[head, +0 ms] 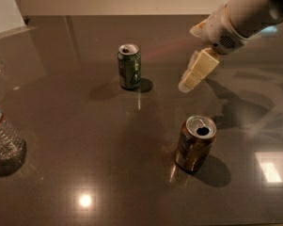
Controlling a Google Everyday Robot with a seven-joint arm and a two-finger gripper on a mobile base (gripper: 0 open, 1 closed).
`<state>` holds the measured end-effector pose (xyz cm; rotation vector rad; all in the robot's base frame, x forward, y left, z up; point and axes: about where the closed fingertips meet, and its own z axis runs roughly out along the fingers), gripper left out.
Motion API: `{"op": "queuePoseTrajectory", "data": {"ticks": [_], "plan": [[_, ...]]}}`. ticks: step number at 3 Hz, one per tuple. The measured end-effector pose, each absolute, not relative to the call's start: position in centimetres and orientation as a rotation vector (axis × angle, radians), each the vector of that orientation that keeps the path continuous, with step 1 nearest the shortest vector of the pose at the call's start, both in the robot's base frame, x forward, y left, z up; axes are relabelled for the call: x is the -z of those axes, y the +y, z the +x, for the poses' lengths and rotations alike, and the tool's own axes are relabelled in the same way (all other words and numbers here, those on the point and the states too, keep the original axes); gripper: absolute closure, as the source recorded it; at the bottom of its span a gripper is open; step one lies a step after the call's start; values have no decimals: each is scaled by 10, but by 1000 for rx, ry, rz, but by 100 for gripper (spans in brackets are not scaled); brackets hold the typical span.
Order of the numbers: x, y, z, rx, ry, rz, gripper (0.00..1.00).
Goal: Move green can near orange can
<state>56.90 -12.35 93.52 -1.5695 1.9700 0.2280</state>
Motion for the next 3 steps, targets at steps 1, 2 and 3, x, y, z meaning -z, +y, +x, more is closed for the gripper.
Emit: {"op": "queuePoseTrajectory", "data": {"ticks": [1, 2, 3], "plan": [[-912, -90, 583, -292, 1929, -1561, 0], [-898, -53, 594, -370, 1890, -1556, 0], [-892, -13, 611, -449, 1844, -1545, 0]]}}
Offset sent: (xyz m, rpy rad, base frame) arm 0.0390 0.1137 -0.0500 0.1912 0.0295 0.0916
